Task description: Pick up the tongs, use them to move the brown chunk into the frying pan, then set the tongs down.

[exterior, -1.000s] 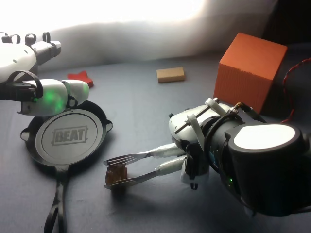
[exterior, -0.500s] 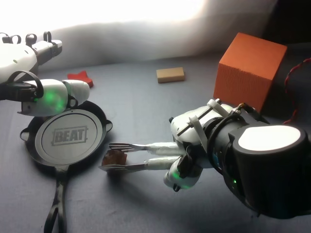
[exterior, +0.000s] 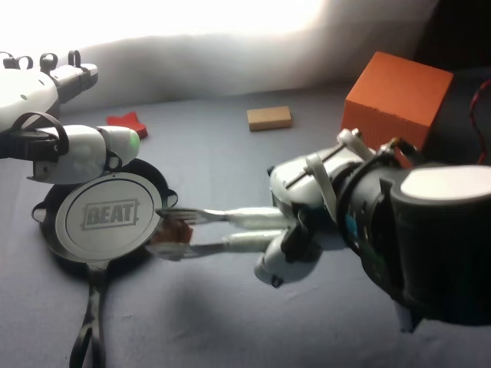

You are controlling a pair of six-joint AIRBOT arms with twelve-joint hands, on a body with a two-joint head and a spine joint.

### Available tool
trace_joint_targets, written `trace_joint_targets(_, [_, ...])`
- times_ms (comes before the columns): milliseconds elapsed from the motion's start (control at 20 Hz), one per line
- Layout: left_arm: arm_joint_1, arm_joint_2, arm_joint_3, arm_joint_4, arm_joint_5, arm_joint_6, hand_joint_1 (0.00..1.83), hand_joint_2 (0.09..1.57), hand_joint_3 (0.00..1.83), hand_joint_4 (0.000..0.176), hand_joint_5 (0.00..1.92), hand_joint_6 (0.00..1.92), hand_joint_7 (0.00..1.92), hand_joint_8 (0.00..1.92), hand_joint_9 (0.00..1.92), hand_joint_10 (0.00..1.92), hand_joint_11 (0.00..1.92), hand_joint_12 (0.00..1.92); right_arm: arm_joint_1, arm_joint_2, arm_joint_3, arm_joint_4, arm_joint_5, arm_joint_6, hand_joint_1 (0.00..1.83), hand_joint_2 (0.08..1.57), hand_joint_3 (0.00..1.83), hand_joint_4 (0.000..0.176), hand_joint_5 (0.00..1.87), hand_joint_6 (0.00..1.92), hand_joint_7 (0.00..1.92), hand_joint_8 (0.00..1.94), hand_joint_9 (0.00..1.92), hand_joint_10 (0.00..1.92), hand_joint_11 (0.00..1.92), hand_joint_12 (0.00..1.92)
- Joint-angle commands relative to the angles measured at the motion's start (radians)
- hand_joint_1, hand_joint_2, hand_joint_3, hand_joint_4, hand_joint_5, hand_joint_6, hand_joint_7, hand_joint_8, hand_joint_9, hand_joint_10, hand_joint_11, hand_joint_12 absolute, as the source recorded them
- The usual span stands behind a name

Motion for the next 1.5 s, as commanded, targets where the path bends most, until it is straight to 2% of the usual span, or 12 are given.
trace_joint_targets(0, [-0.009,0.003,-0.001,0.07,-0.029,0.003,0.0,1.3,0.0,0.032,0.05,0.0,0.13,0.0,0.16,0.0,0.0,0.64,0.02,0.003,0.002,-0.068,0.026,0.004,0.81,1.47,0.0,0.176,1.32,1.92,1.55,1.94,1.63,1.92,1.6,1.92])
trace_joint_targets(100, [-0.009,0.003,0.0,0.07,-0.029,0.003,0.01,1.31,0.0,0.029,0.05,0.0,0.12,0.0,0.14,0.0,0.0,0.59,0.049,-0.017,0.038,-0.068,0.081,0.006,0.8,1.48,0.0,0.176,1.32,1.92,1.55,1.94,1.63,1.92,1.6,1.92])
trace_joint_targets(150, [-0.009,0.003,0.0,0.07,-0.029,0.003,0.02,1.31,0.0,0.028,0.05,0.0,0.11,0.0,0.14,0.0,0.0,0.58,0.067,-0.054,0.11,-0.068,0.188,-0.021,0.79,1.48,0.0,0.176,1.32,1.92,1.55,1.94,1.63,1.92,1.59,1.92])
trace_joint_targets(250, [-0.009,0.003,0.001,0.07,-0.029,0.003,0.03,1.31,0.0,0.033,0.04,0.0,0.12,0.0,0.14,0.0,0.0,0.57,0.071,-0.08,0.157,-0.068,0.255,-0.03,0.8,1.47,0.0,0.176,1.31,1.92,1.54,1.94,1.63,1.92,1.61,1.92])
trace_joint_targets(350, [-0.009,0.003,0.002,0.07,-0.029,0.003,0.0,1.31,0.0,0.034,0.02,0.0,0.05,0.0,0.06,0.0,0.0,0.53,0.071,-0.117,0.218,-0.068,0.325,-0.057,0.77,1.47,0.0,0.176,1.31,1.92,1.54,1.94,1.62,1.92,1.59,1.92])
trace_joint_targets(450, [-0.009,0.003,0.003,0.07,-0.029,0.003,0.02,1.32,0.0,0.031,0.03,0.01,0.08,0.01,0.1,0.01,0.0,0.56,0.06,-0.148,0.268,-0.069,0.379,-0.059,0.82,1.45,0.0,0.176,1.31,1.92,1.54,1.94,1.62,1.92,1.59,1.92])
trace_joint_targets(750, [-0.009,0.003,0.002,0.07,-0.029,0.003,0.09,1.3,0.0,0.031,0.08,0.01,0.14,0.01,0.16,0.01,0.0,0.69,0.007,-0.236,0.411,-0.193,0.464,-0.008,0.69,1.48,0.01,0.176,1.28,1.92,1.53,1.94,1.6,1.92,1.55,1.92])
trace_joint_targets(1000, [-0.007,-0.001,0.003,0.07,-0.029,0.003,0.01,1.31,0.01,0.027,0.07,0.0,0.12,0.0,0.13,0.0,0.0,0.67,-0.028,-0.278,0.49,-0.227,0.487,0.01,0.69,1.5,0.01,0.176,1.3,1.92,1.53,1.94,1.62,1.92,1.56,1.92])
trace_joint_targets(1150, [-0.007,-0.002,0.004,0.07,-0.029,0.003,0.0,1.31,0.0,0.024,0.07,0.0,0.13,0.0,0.16,0.01,0.0,0.74,-0.038,-0.292,0.518,-0.227,0.487,0.01,0.69,1.49,0.0,0.176,1.3,1.92,1.53,1.94,1.61,1.92,1.55,1.92])
trace_joint_targets(1350, [-0.007,-0.003,0.003,0.07,-0.029,0.003,0.01,1.31,0.0,0.027,0.07,0.0,0.12,0.0,0.14,0.01,0.0,0.68,-0.047,-0.297,0.537,-0.227,0.499,0.002,0.66,1.49,0.0,0.176,1.26,1.92,1.5,1.94,1.59,1.92,1.53,1.92])
trace_joint_targets(1400, [-0.007,-0.004,0.003,0.07,-0.029,0.003,0.01,1.31,0.0,0.027,0.08,0.01,0.12,0.01,0.15,0.01,0.0,0.68,-0.052,-0.297,0.537,-0.227,0.506,-0.011,0.6,1.5,0.01,0.176,1.24,1.89,1.47,1.93,1.55,1.92,1.49,1.92])
trace_joint_targets(1450, [-0.007,-0.004,0.003,0.07,-0.029,0.004,0.03,1.3,0.0,0.031,0.09,0.01,0.14,0.01,0.16,0.01,0.0,0.71,-0.056,-0.296,0.537,-0.227,0.51,-0.019,0.49,1.53,0.0,0.0,1.07,1.66,1.37,1.78,1.39,1.92,1.32,1.92])
